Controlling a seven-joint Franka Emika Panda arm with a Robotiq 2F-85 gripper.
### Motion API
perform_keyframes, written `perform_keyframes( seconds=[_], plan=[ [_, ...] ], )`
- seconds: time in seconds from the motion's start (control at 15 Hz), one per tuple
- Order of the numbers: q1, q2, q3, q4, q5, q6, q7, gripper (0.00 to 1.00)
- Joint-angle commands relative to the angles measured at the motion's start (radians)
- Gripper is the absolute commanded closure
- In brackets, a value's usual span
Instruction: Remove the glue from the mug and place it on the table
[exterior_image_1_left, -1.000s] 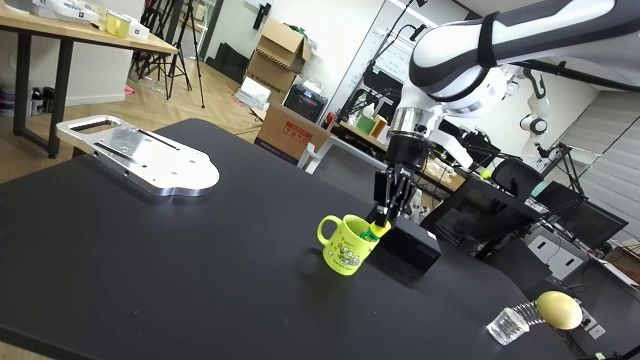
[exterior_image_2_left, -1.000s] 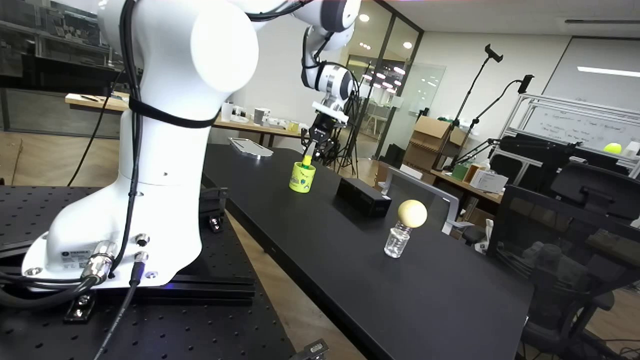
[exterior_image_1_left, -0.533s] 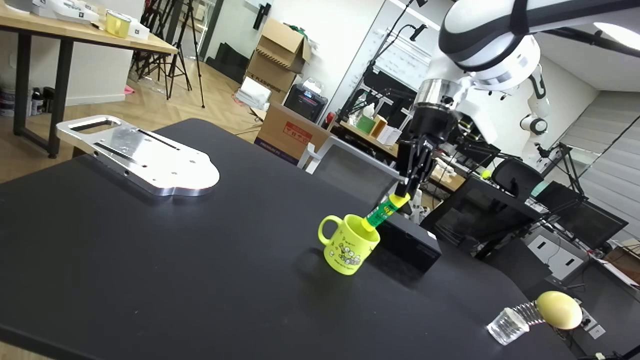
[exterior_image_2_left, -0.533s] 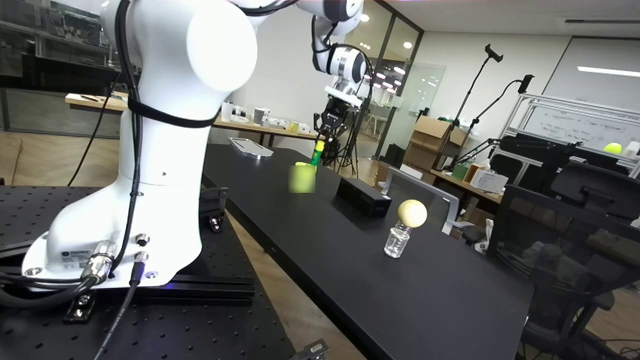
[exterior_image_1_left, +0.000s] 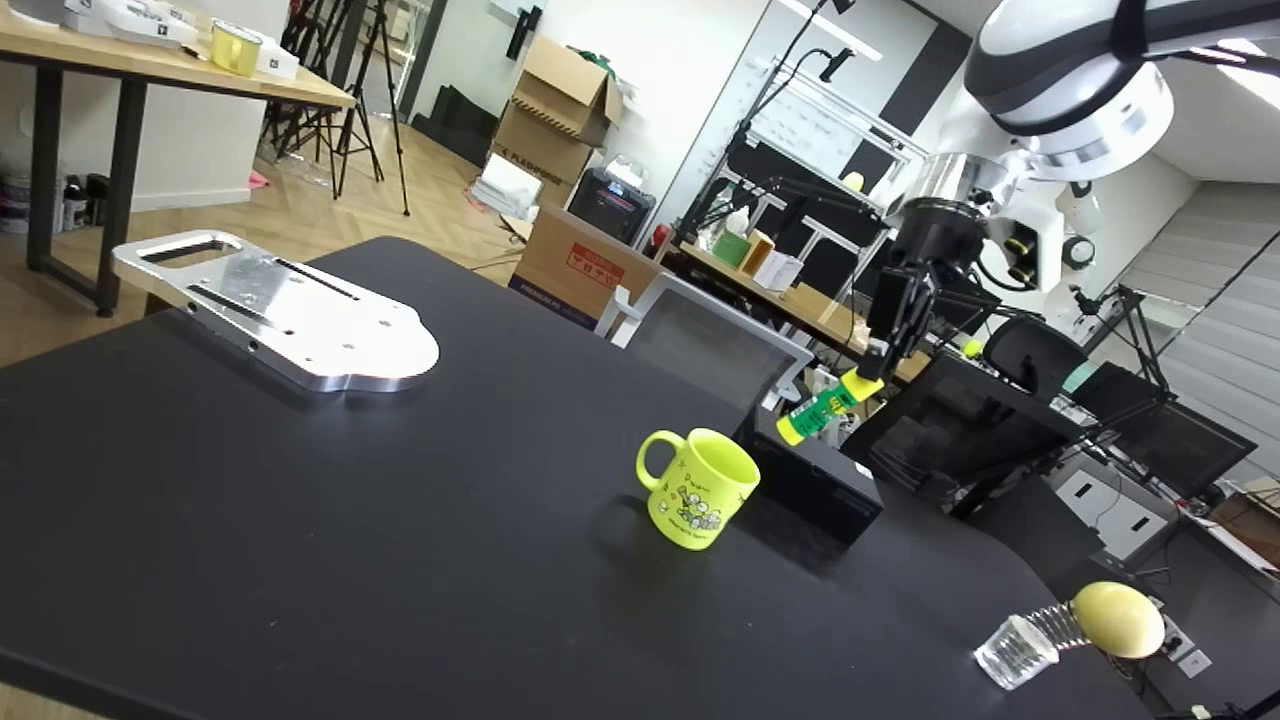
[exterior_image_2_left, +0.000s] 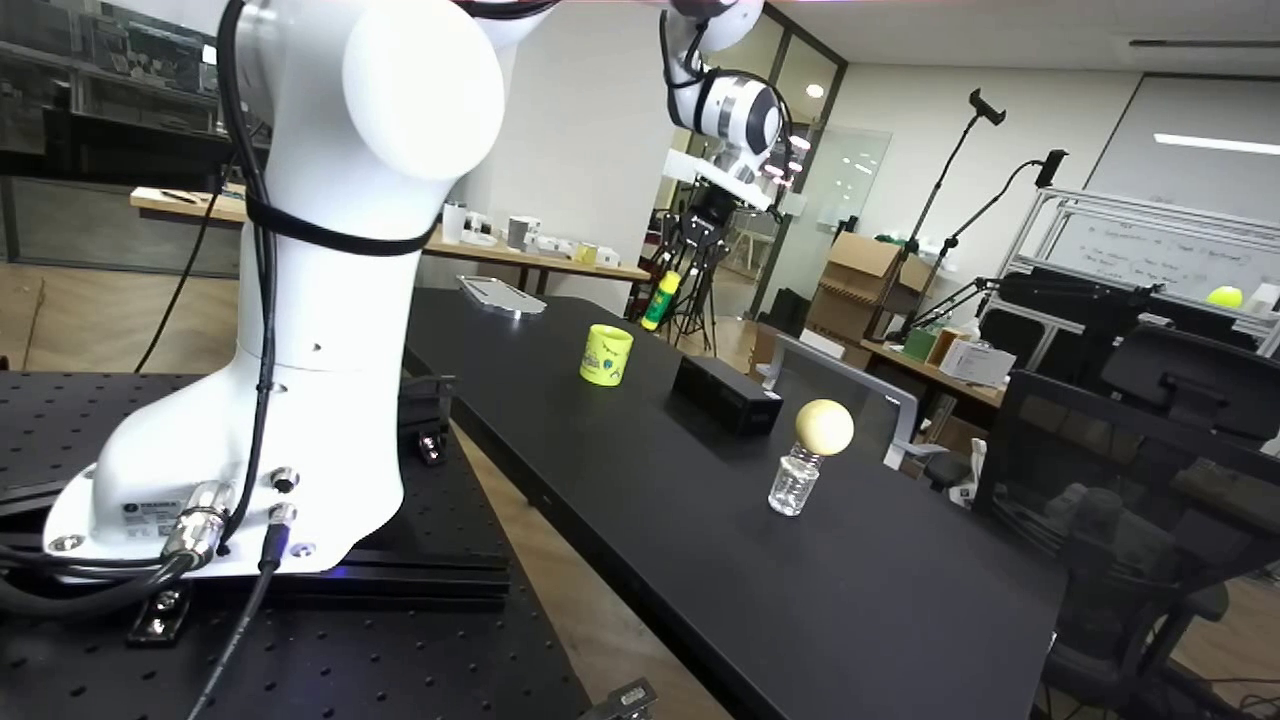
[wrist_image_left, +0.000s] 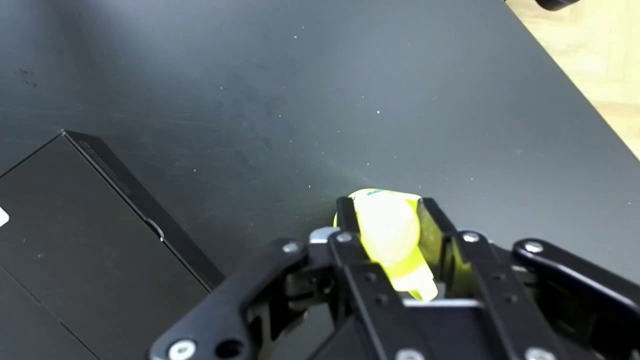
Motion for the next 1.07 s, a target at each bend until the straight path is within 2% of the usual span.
perform_keyframes(
  seconds=[0.0,0.33,0.8,1.0],
  plan=[
    [-0.046,-0.041,-0.016,-0.089,0.007,-0.024,-0.020,0.91],
    [-0.068,-0.054,-0.038,-0.210,-0.027,-0.041,0.000,0.91],
    [-0.065,-0.091,-0.067,-0.384,-0.127,0.041,0.076,0.91],
    [-0.068,-0.109,-0.078,-0.446,-0.154,0.126,0.112,0.91]
  ],
)
